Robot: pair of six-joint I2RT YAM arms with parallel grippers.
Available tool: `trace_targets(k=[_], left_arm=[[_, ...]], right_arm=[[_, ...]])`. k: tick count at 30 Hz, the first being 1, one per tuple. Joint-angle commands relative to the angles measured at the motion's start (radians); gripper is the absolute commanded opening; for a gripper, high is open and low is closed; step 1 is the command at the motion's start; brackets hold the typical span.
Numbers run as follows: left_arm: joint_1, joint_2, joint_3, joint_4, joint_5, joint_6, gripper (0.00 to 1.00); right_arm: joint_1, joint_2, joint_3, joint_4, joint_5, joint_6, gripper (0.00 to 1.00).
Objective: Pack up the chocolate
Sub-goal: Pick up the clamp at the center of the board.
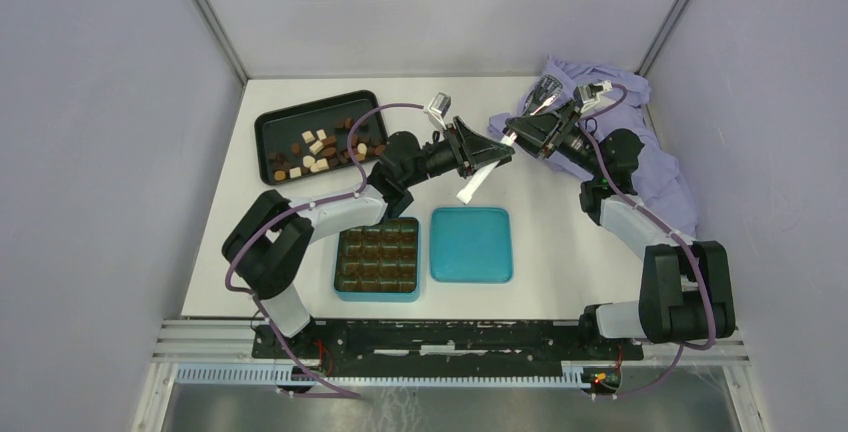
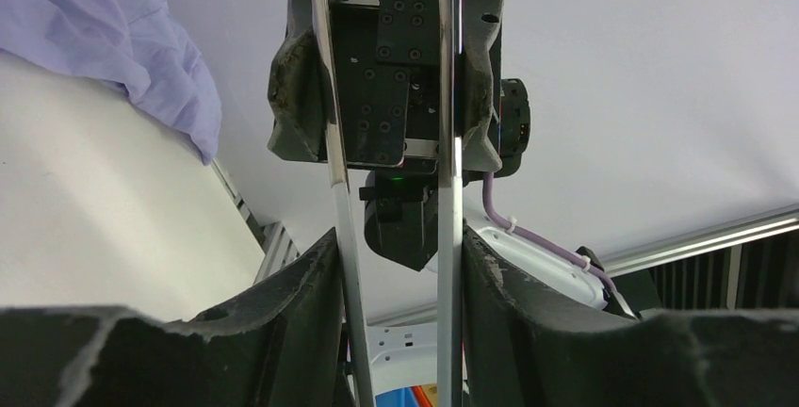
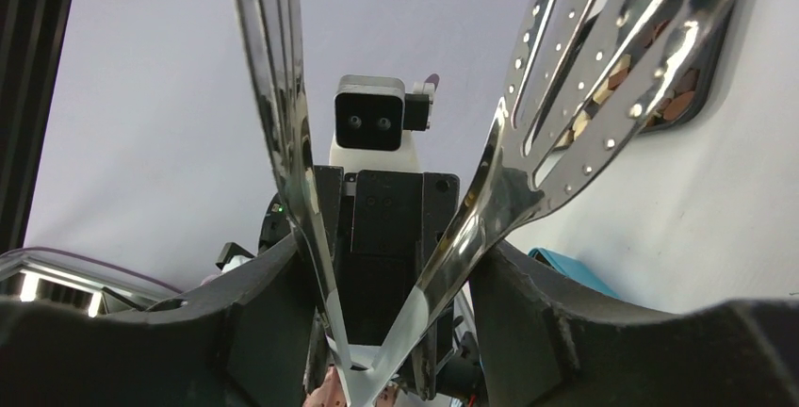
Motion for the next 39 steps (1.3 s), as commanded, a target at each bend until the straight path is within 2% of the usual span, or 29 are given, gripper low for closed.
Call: trace_targets(k=[1,3,5,8,12,14,19,22,25,29,33,35,37,39], left_arm=[[-0.008,-0.02,0.021,0.131,0.002,-0.001,0.51],[-0.008,-0.018,0.021,0.141,-0.001,-0.008,0.45],[-0.006,-0.013,0.021,0.158,-0.001,-0.021,0.31],[-0.002,-0.008,0.016,0.187,-0.002,-0.044,0.15],[0.005,-0.02,-0.004,0.21,-0.018,-0.053,0.13],[0.014,-0.032,-0.016,0.213,-0.026,-0.053,0.15],[0.029,-0.053,-0.034,0.206,-0.03,-0.053,0.36],[0.034,-0.061,-0.04,0.182,-0.034,-0.046,0.44],[0.043,-0.068,-0.042,0.165,-0.034,-0.043,0.49],[0.064,-0.091,-0.052,0.135,-0.037,-0.03,0.53],[0.102,-0.132,-0.072,0.054,-0.036,-0.011,0.52],[0.133,-0.157,-0.081,-0.014,-0.027,-0.002,0.42],[0.167,-0.182,-0.09,-0.091,-0.019,0.013,0.31],[0.197,-0.212,-0.087,-0.185,-0.013,0.046,0.22]], right_arm=[[0.005,-0.012,0.011,0.014,0.003,-0.02,0.64],[0.006,-0.014,0.01,0.015,0.001,-0.023,0.68],[0.005,-0.016,0.009,0.015,-0.006,-0.033,0.77],[0.003,-0.02,0.009,0.013,-0.022,-0.06,0.91],[-0.014,-0.035,0.009,0.014,-0.052,-0.118,0.98],[-0.035,-0.046,0.003,0.042,-0.071,-0.137,0.98],[-0.109,-0.082,-0.023,0.188,-0.126,-0.135,0.98],[-0.128,-0.108,-0.023,0.249,-0.173,-0.153,0.98],[-0.14,-0.133,-0.028,0.232,-0.211,-0.198,0.98],[-0.177,-0.16,-0.053,0.137,-0.239,-0.293,0.98],[-0.231,-0.165,-0.064,0.064,-0.258,-0.387,0.98],[-0.247,-0.164,-0.04,-0.09,-0.263,-0.523,0.98],[-0.253,-0.16,0.01,-0.345,-0.256,-0.717,0.98],[-0.253,-0.154,0.048,-0.497,-0.249,-0.87,0.98]])
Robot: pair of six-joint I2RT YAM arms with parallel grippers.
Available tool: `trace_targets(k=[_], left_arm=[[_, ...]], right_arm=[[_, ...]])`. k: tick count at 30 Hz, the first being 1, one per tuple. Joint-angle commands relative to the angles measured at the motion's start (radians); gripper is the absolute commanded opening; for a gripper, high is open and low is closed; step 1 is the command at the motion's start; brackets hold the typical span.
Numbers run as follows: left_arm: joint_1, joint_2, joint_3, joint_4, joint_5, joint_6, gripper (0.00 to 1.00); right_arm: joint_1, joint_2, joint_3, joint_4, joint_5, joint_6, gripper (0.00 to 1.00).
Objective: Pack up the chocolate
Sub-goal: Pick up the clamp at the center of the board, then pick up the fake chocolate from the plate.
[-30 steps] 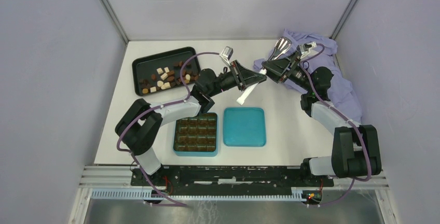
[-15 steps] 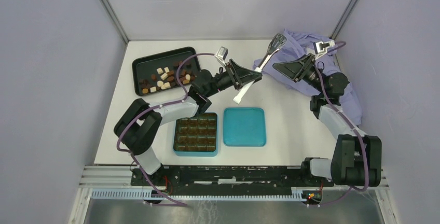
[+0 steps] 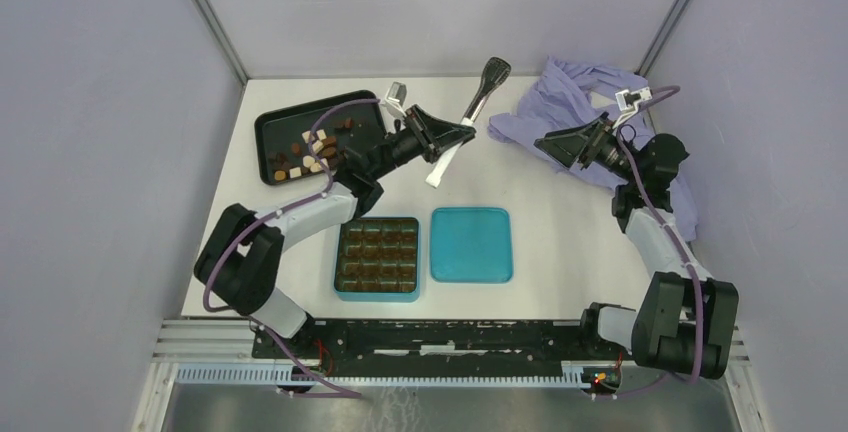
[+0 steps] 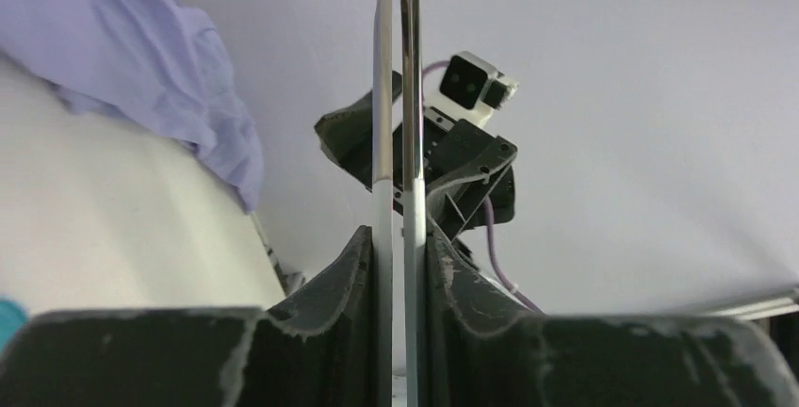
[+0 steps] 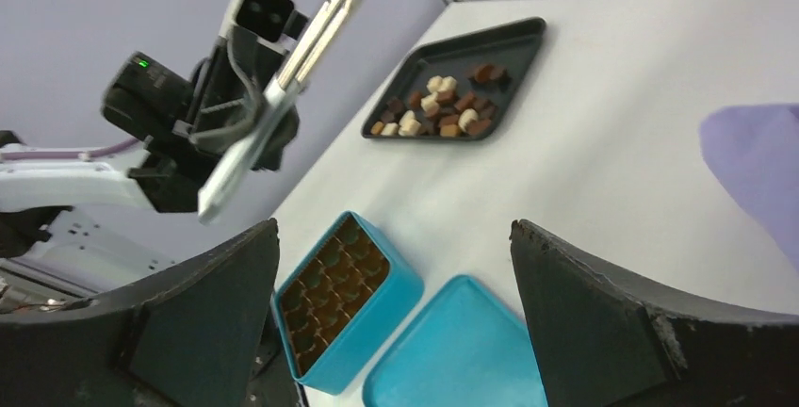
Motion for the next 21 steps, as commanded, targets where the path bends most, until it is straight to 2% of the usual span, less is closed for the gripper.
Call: trace_targets(k=[1,4,9,13,21], left_arm=[[0.071,-0.101,0.004,-0.19,0.012,0.096,0.19],[0.121,-0.133,0.042,-0.369,0.024,0.186,0.19],[0.212,-0.155,0.134,-0.683,0.042,0.323,0.3],[0.288,-0.151,0.198,-0.895,0.053,0.425,0.39],[0.431,-0.138,0.232,-1.1,0.086,0.532,0.41]], right_arm=[[-0.005,0.001,0.096,-0.395,-0.006,-0.408,0.98],[-0.005,0.009,0.117,-0.492,0.009,-0.508,0.98],[-0.005,0.03,0.146,-0.629,0.033,-0.643,0.98],[-0.004,0.042,0.143,-0.669,0.033,-0.695,0.98],[0.002,0.074,0.141,-0.727,0.031,-0.76,0.98]])
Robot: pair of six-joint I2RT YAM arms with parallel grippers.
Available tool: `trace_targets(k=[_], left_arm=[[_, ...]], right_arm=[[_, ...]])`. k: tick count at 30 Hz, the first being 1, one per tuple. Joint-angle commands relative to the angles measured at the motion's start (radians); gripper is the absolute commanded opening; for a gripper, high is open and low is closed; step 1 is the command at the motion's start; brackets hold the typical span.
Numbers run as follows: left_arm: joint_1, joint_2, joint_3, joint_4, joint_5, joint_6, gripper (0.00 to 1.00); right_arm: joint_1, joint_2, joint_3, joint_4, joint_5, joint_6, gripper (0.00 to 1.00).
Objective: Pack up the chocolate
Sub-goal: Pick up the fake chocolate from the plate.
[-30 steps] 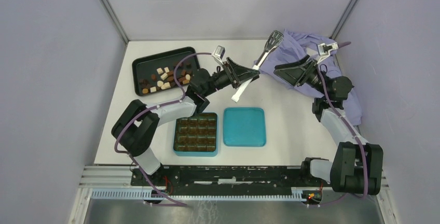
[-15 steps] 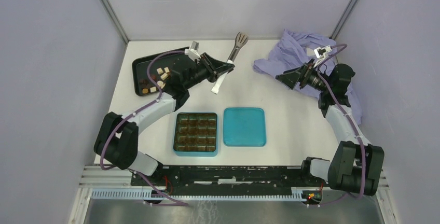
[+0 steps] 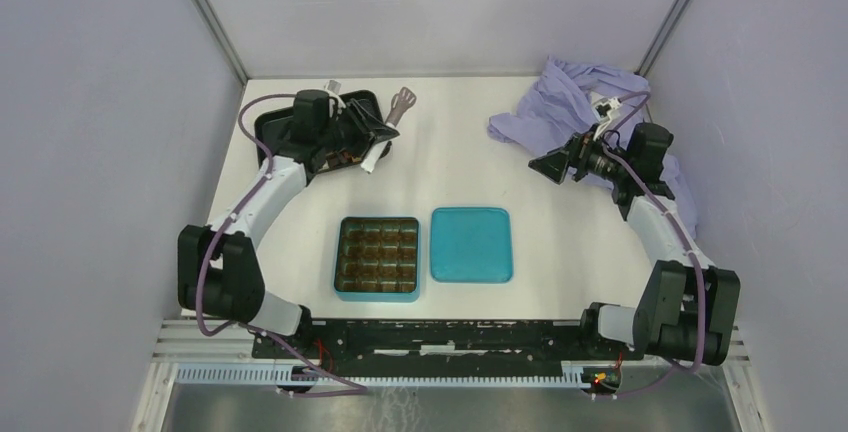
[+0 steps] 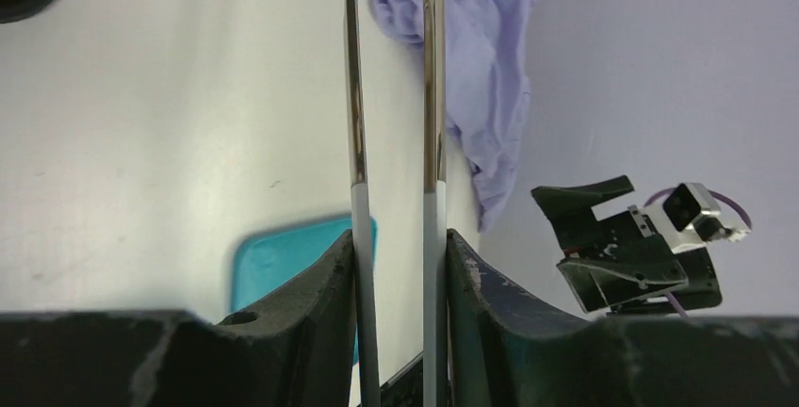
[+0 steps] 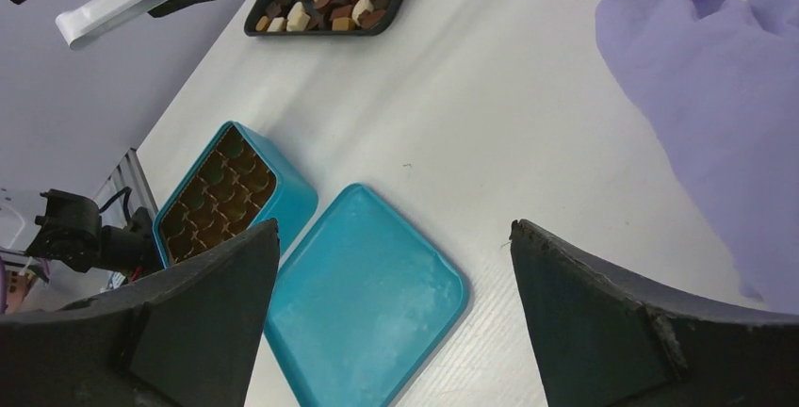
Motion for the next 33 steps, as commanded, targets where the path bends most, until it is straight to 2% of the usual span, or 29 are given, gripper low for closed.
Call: trace_targets(k=[1,8,19,33], left_arm=[[0.073,-0.026,0.066,-0.17,0.042,0.14,0.41],[0.193,0.022,0.152,-0.371,0.052,0.242,0.41],[0.318,0.126,0.335,-0.612,-0.018,0.397,0.4],[0.334,0.241,0.539,-0.825,-0.197,0.513,0.39]], right_arm=[[0.008,0.025,0.04,-0.068,0.008,-0.098,0.98],[0.065,0.057,0.092,-0.216,0.051,-0.234,0.98],[0.156,0.101,0.147,-0.299,0.087,-0.32,0.98],[0.174,0.122,0.154,-0.319,0.102,-0.342,0.98]])
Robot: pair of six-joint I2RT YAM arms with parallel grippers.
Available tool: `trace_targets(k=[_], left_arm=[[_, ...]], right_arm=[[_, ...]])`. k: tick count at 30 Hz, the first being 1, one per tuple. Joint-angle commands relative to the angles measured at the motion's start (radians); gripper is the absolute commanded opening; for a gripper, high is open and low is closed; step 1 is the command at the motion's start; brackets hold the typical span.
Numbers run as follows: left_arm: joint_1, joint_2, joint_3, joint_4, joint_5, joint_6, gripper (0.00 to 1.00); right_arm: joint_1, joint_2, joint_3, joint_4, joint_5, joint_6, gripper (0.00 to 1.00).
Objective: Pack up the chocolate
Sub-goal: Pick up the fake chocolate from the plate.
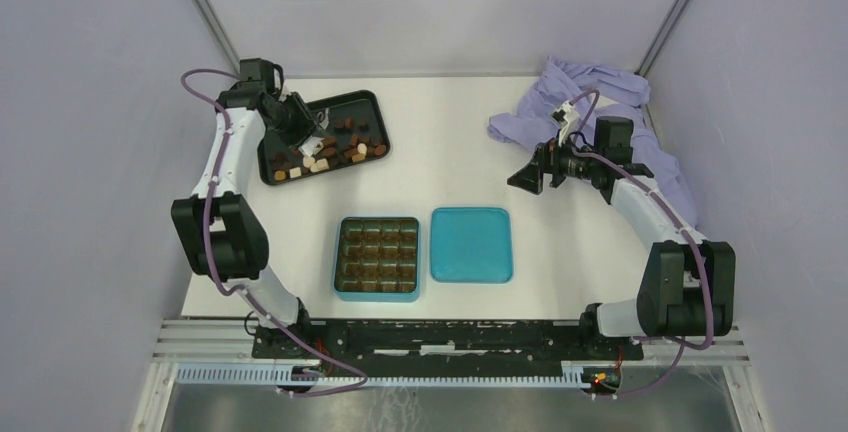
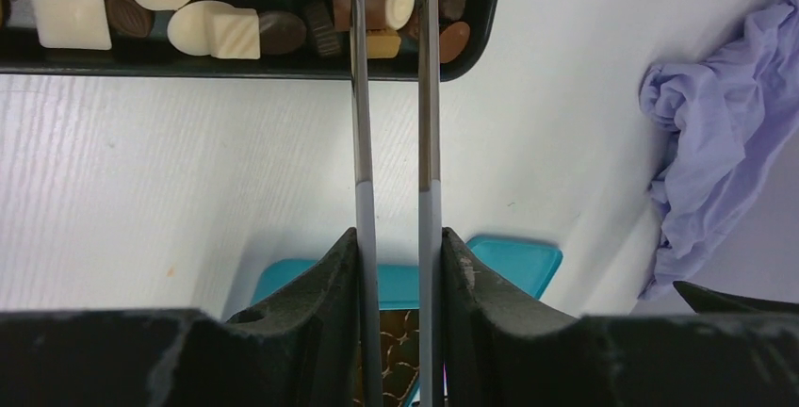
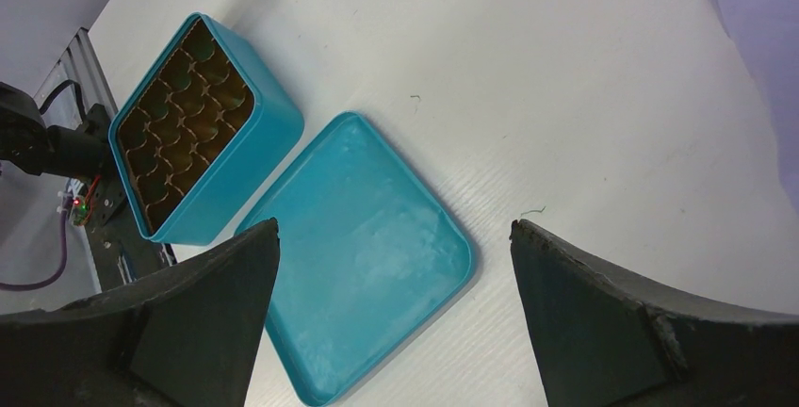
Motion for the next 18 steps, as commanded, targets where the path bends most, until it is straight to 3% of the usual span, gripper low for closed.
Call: trace_targets(k=[1,18], left_arm=[[-0.001,0.012,0.083,-0.063,-0.057,0.082,0.39],[-0.062,0.209,0.256,-0.075,-0.047,0.134,0.38]], right_arm=[[0.004,0.007,0.033,0.011,0.01,-0.026,0.98],[0.044,0.032,0.036,0.01,0.02,-0.031,0.98]])
